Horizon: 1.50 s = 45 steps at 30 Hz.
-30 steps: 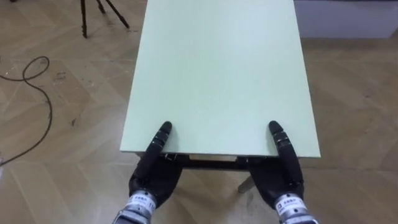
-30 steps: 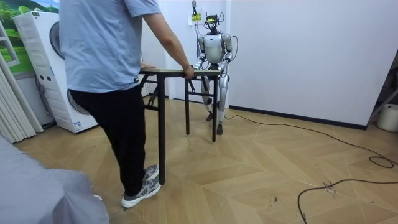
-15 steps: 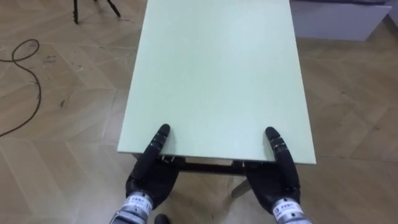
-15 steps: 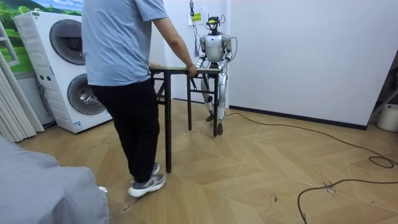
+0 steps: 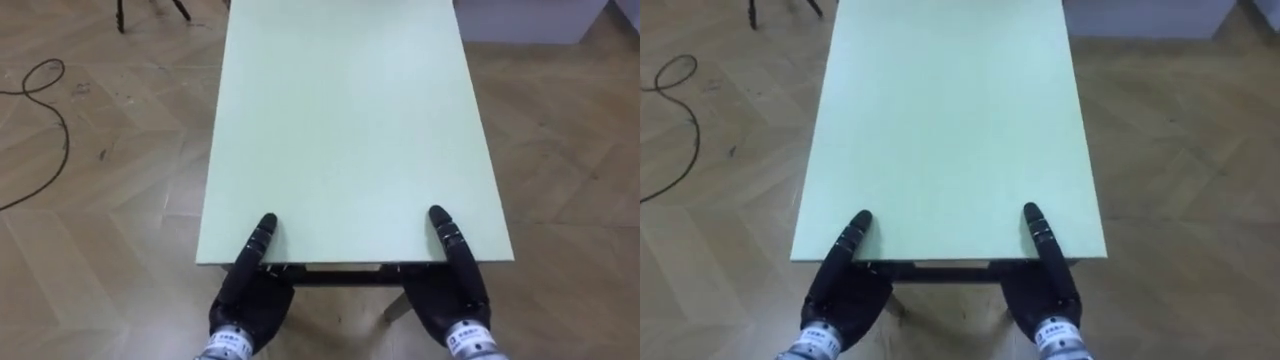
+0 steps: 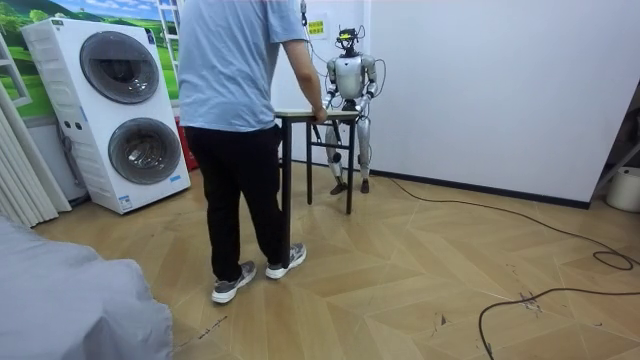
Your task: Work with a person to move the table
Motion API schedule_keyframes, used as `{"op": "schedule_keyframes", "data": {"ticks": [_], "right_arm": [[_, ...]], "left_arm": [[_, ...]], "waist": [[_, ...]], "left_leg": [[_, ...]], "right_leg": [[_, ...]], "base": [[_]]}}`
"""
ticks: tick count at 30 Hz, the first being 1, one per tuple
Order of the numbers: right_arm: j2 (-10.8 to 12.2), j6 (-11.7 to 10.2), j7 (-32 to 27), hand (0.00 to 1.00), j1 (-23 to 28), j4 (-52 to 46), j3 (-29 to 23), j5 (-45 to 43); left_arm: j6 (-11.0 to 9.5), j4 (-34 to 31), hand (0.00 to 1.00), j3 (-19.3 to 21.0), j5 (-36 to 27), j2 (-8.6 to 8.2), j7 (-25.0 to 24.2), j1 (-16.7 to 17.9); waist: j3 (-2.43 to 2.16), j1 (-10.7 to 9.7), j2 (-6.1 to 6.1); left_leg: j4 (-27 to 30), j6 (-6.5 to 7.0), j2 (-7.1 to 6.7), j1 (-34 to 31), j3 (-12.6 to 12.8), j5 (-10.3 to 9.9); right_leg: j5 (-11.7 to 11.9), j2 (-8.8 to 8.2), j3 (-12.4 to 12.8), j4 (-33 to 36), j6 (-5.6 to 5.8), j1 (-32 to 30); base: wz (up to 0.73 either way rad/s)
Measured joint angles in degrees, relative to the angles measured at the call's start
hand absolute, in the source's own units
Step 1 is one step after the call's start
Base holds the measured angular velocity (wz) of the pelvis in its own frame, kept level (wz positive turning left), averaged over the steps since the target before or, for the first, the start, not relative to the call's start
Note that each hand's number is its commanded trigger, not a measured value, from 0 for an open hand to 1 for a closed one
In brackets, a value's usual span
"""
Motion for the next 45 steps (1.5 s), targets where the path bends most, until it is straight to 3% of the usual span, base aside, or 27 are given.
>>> {"op": "schedule_keyframes", "data": {"ticks": [1,2,3,4,5,8,11,12,14,17,18,19,20,21,22,25,28,32,34,40,45], "right_arm": [[-0.29,-0.06,-0.05,1.00,-0.23,-0.17,-0.16,0.13],[-0.32,-0.08,-0.17,1.00,-0.35,-0.17,-0.15,0.10],[-0.33,0.09,-0.60,1.00,-0.69,-0.22,0.26,-0.01],[-0.33,0.17,-0.74,1.00,-1.16,-0.24,0.76,-0.32],[-0.62,-0.08,-0.74,1.00,-1.21,-0.21,0.93,-0.46],[-1.13,-1.28,-0.97,1.00,-1.51,0.19,1.08,-0.37],[-1.18,-1.57,-0.88,1.00,-2.40,2.48,0.30,-0.59],[-1.17,-1.49,-0.88,1.00,-2.87,2.91,0.51,-0.79],[-1.14,-1.46,-0.88,1.00,-2.82,3.13,0.83,-0.91],[-0.43,-1.38,-0.89,1.00,-2.73,3.13,0.31,-1.28],[-0.48,-1.24,-0.89,1.00,-2.74,3.14,0.20,-1.26],[-0.50,-1.18,-0.91,1.00,-2.19,3.19,0.10,-1.15],[-0.50,-1.22,-0.89,1.00,-1.63,3.17,-0.03,-0.91],[-0.51,-1.24,-0.79,1.00,-0.82,3.16,-0.11,-0.06],[-0.47,-1.23,-0.79,1.00,-0.49,3.16,0.00,0.29],[-0.32,-1.29,-0.79,1.00,-0.48,3.14,0.02,0.32],[-0.33,-1.31,-0.75,1.00,-0.60,2.65,0.14,0.53],[0.44,-1.37,-0.79,1.00,-0.46,2.42,0.97,0.44],[1.47,-2.17,-0.79,1.00,0.00,2.50,1.95,0.42],[1.78,-3.16,-0.80,1.00,-0.01,2.57,3.12,0.81],[1.70,-3.18,-0.94,1.00,0.17,2.62,3.43,0.96]], "left_arm": [[-0.10,0.06,1.00,-0.24,-0.04,-0.22,0.26,-0.51],[-0.29,0.19,1.00,-0.35,-0.16,-0.38,0.33,-0.61],[-0.82,0.26,1.00,-0.51,-1.62,0.29,0.35,-0.51],[-1.20,0.23,1.00,-0.58,-3.09,1.55,0.28,-0.49],[-1.21,0.59,1.00,-0.78,-3.51,1.62,0.29,-0.68],[-1.28,1.52,1.00,-1.80,-3.55,1.01,0.73,-1.26],[-1.32,4.81,1.00,-2.16,-4.35,0.29,0.71,-2.85],[-1.32,5.21,1.00,-2.01,-4.96,0.44,0.72,-3.09],[-1.27,5.41,1.00,-1.71,-5.03,0.78,0.72,-3.22],[-1.28,5.52,1.00,-1.54,-4.59,0.87,0.74,-3.70],[-1.28,5.56,1.00,-1.64,-4.64,1.02,0.74,-3.75],[-1.13,5.90,1.00,-1.92,-4.70,1.10,0.76,-3.78],[-1.03,5.95,1.00,-2.15,-4.55,1.02,0.91,-3.80],[-0.99,5.96,1.00,-2.81,-4.31,1.31,1.04,-3.79],[-1.01,5.95,1.00,-2.92,-3.86,1.42,1.04,-3.66],[-1.07,5.91,1.00,-2.69,-3.34,1.12,0.99,-3.57],[-1.10,5.54,1.00,-2.50,-3.38,1.13,0.77,-3.58],[-1.32,3.61,1.00,-1.87,-2.65,1.61,0.78,-2.29],[-1.38,2.87,1.00,-0.83,-1.33,2.25,0.78,-1.73],[-1.46,2.40,1.00,-0.62,-0.90,2.42,0.78,-1.71],[-1.56,2.39,1.00,-0.79,-0.77,2.29,0.79,-1.16]], "waist": [[-0.02,-0.02,-0.15],[0.12,0.00,-0.17],[0.27,0.86,0.17],[0.18,1.22,0.16],[0.33,0.90,0.21],[0.31,-0.06,0.34],[0.25,1.61,-0.12],[0.27,2.47,-0.16],[0.18,2.30,-0.74],[-0.23,1.06,-2.07],[-0.35,0.78,-2.27],[-0.29,0.05,-2.15],[-0.31,-0.64,-2.18],[-0.53,-1.36,-2.66],[-0.69,-0.81,-3.14],[-0.77,0.64,-3.48],[-0.87,1.72,-4.06],[-0.83,3.43,-5.83],[-0.74,4.69,-6.83],[-0.73,6.38,-6.69],[-0.58,5.83,-6.37]], "left_leg": [[-3.19,1.28,-2.15,1.01,-1.51,0.51],[-4.08,2.16,-2.89,1.45,-2.95,0.82],[-4.48,2.48,-3.40,1.50,-5.51,0.99],[-4.29,2.51,-3.95,0.68,-6.32,0.99],[-4.32,2.75,-4.33,0.68,-6.55,0.82],[-5.92,3.13,-4.16,0.60,-4.21,0.87],[-5.61,4.31,-4.88,0.73,-1.97,1.54],[-5.06,4.56,-5.05,0.34,-0.99,1.67],[-4.73,5.63,-5.63,-0.67,-0.10,2.47],[-4.09,7.68,-7.77,-3.22,0.37,4.25],[-3.82,8.62,-8.07,-4.18,0.97,4.87],[-3.66,9.20,-7.24,-4.42,3.05,5.24],[-3.75,9.45,-7.17,-4.45,3.21,5.58],[-4.54,9.84,-7.24,-4.50,3.67,6.50],[-5.33,10.06,-7.37,-4.26,4.23,7.28],[-5.15,10.59,-7.36,-5.51,5.78,8.05],[-5.54,10.46,-7.25,-7.19,6.86,9.30],[-7.36,9.62,-6.50,-7.13,8.32,11.05],[-7.33,9.09,-5.50,-7.33,9.34,11.53],[-7.28,7.54,-3.54,-9.47,9.65,13.55],[-8.98,6.31,-2.56,-9.70,8.05,16.08]], "right_leg": [[0.45,-1.55,1.70,4.53,0.60,-3.24],[0.24,-1.91,2.73,6.52,1.13,-5.53],[0.76,0.33,6.62,3.67,0.96,-8.66],[6.57,1.31,7.78,-3.38,0.51,-10.02],[9.85,0.60,7.19,-4.15,-0.25,-10.49],[10.66,-0.79,5.06,-4.19,-0.65,-10.09],[12.92,-1.02,5.46,-6.71,-0.75,-9.47],[14.46,-1.03,4.97,-8.45,-1.00,-9.24],[17.09,-1.76,3.87,-11.04,-1.08,-8.66],[22.15,-3.44,4.10,-15.01,-0.02,-8.56],[23.68,-4.06,4.19,-15.78,2.50,-8.68],[21.15,-5.61,4.08,-10.39,4.75,-9.23],[18.40,-6.72,4.05,-6.09,5.55,-9.30],[13.93,-9.18,4.21,1.97,5.72,-9.01],[10.92,-11.05,4.87,7.68,6.23,-7.56],[6.32,-12.65,8.55,9.76,8.50,0.45],[4.18,-11.41,8.68,2.62,10.30,7.45],[3.81,-9.14,8.66,-7.82,10.29,10.61],[4.12,-7.70,8.60,-13.72,10.23,12.58],[5.08,-5.37,6.65,-18.08,10.34,12.32],[5.31,-3.79,4.79,-18.09,8.70,12.10]], "base": [[0.27],[-0.28],[-0.43],[-0.28],[0.26],[0.29],[-0.28],[-0.41],[-0.14],[0.10],[0.19],[0.34],[0.56],[0.33],[0.07],[-0.28],[-0.23],[-0.27],[-0.28],[-0.11],[0.11]]}}
